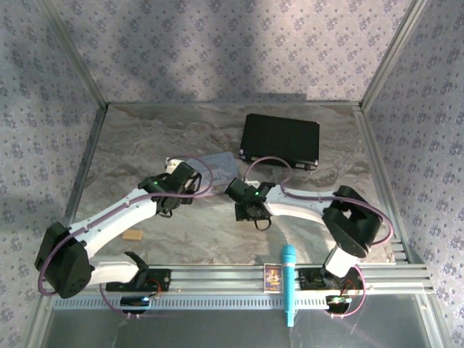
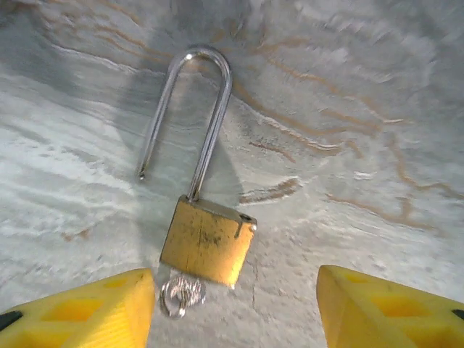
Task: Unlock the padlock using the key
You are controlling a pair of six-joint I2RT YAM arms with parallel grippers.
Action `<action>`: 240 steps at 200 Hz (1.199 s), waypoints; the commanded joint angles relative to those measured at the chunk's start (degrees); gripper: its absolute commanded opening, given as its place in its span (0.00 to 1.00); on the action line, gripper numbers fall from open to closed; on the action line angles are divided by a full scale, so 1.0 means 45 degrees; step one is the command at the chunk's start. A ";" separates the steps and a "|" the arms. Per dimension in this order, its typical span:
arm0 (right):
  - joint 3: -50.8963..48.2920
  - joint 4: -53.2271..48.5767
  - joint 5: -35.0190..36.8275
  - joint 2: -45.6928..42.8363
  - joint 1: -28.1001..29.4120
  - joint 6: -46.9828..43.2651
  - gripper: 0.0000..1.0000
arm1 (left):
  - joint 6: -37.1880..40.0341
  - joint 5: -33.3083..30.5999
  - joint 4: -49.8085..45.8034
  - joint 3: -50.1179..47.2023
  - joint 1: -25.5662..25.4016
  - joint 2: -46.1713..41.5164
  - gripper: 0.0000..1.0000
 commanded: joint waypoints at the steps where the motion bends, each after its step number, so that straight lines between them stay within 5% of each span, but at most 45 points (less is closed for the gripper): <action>1: -0.0048 -0.0687 0.1243 -0.1431 0.0021 -0.0762 0.65 | -0.1138 -0.1440 0.0205 -0.0107 0.0419 -0.0989 1.00; 26: -0.0822 0.0474 0.3428 -0.3609 -0.0575 -0.3071 0.75 | -0.0996 -0.3052 0.1520 -0.0585 0.1479 -0.1845 1.00; 37: -0.1521 0.1668 0.4139 -0.4428 -0.1333 -0.4233 0.77 | -0.0030 -0.3143 0.2668 -0.0984 0.2078 -0.2092 1.00; 50: -0.2276 0.2887 0.4467 -0.5062 -0.2510 -0.5437 0.98 | 0.1709 -0.3854 0.4855 -0.1749 0.2446 -0.2318 1.00; 61: -0.3090 0.4139 0.4198 -0.5257 -0.3897 -0.6493 0.96 | 0.3220 -0.4242 0.7234 -0.2705 0.2896 -0.2324 1.00; 115: -0.4273 0.7878 0.2037 -0.4344 -0.9719 -0.8075 0.98 | 0.4731 -0.1922 1.1810 -0.4066 0.5969 0.0572 1.00; 138: -0.4909 0.9914 0.1692 -0.4489 -1.0163 -0.9383 0.96 | 0.5955 0.0326 1.6267 -0.5620 0.6804 0.1553 1.00; 180: -0.6602 1.4333 0.0799 -0.2693 -1.1545 -1.0324 0.97 | 0.4607 0.3869 1.7975 -0.5546 0.9092 0.2883 1.00; 208: -0.6773 1.5259 -0.0565 -0.2141 -1.2020 -1.0724 0.99 | 0.5715 0.5745 1.9400 -0.5828 0.8855 0.3848 1.00; 240: -0.7749 1.7573 -0.1494 -0.1415 -1.2428 -1.0658 0.99 | 0.5669 0.5786 1.9486 -0.5890 0.8899 0.3868 1.00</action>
